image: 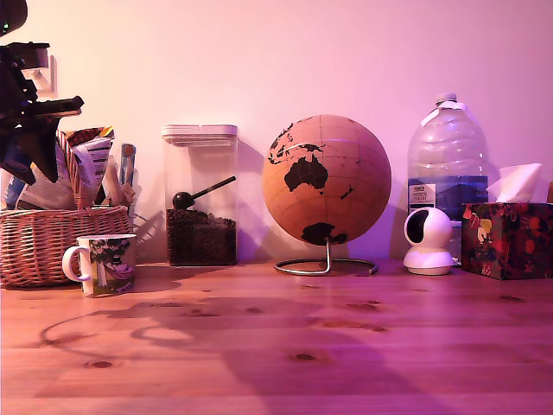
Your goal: Pick up the coffee capsules from the table one by one and drop them inside the nearest coffee cup
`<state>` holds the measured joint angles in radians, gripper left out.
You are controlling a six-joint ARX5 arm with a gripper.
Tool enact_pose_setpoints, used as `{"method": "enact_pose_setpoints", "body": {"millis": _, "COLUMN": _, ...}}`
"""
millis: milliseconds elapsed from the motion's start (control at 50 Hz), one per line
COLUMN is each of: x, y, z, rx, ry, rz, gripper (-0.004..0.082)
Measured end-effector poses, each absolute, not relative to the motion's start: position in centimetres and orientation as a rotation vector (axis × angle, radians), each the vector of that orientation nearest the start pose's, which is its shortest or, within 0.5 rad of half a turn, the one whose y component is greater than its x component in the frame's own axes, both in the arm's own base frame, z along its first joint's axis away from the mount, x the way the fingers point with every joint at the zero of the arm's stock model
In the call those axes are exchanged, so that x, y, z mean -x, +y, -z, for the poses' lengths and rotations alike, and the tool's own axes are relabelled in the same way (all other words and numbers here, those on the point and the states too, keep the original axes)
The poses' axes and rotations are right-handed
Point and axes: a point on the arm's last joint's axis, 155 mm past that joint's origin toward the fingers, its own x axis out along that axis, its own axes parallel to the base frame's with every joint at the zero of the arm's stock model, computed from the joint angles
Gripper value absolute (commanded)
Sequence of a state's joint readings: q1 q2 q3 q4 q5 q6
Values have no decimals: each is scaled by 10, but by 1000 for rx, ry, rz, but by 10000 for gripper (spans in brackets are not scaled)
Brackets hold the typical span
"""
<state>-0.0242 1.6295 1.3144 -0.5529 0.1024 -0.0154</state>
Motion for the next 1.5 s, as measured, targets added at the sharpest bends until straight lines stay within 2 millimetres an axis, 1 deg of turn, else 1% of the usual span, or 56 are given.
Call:
{"method": "enact_pose_setpoints", "body": {"millis": 420, "x": -453, "y": -30, "z": -161, "rx": 48, "ry": 846, "rz": 113, "gripper": 219}}
{"method": "enact_pose_setpoints", "body": {"millis": 620, "x": -462, "y": -36, "z": -170, "rx": 59, "ry": 794, "rz": 145, "gripper": 219}}
{"method": "enact_pose_setpoints", "body": {"millis": 840, "x": -469, "y": -52, "z": -181, "rx": 72, "ry": 738, "rz": 210, "gripper": 219}}
{"method": "enact_pose_setpoints", "body": {"millis": 1040, "x": -475, "y": -78, "z": -192, "rx": 54, "ry": 683, "rz": 271, "gripper": 219}}
{"method": "enact_pose_setpoints", "body": {"millis": 1240, "x": -474, "y": -97, "z": -195, "rx": 40, "ry": 671, "rz": 309, "gripper": 218}}
{"method": "enact_pose_setpoints", "body": {"millis": 1340, "x": -475, "y": -101, "z": -197, "rx": 37, "ry": 659, "rz": 317, "gripper": 218}}
{"method": "enact_pose_setpoints", "body": {"millis": 1420, "x": -477, "y": -101, "z": -192, "rx": 38, "ry": 665, "rz": 316, "gripper": 218}}
{"method": "enact_pose_setpoints", "body": {"millis": 1500, "x": -480, "y": -100, "z": -179, "rx": 39, "ry": 694, "rz": 313, "gripper": 218}}
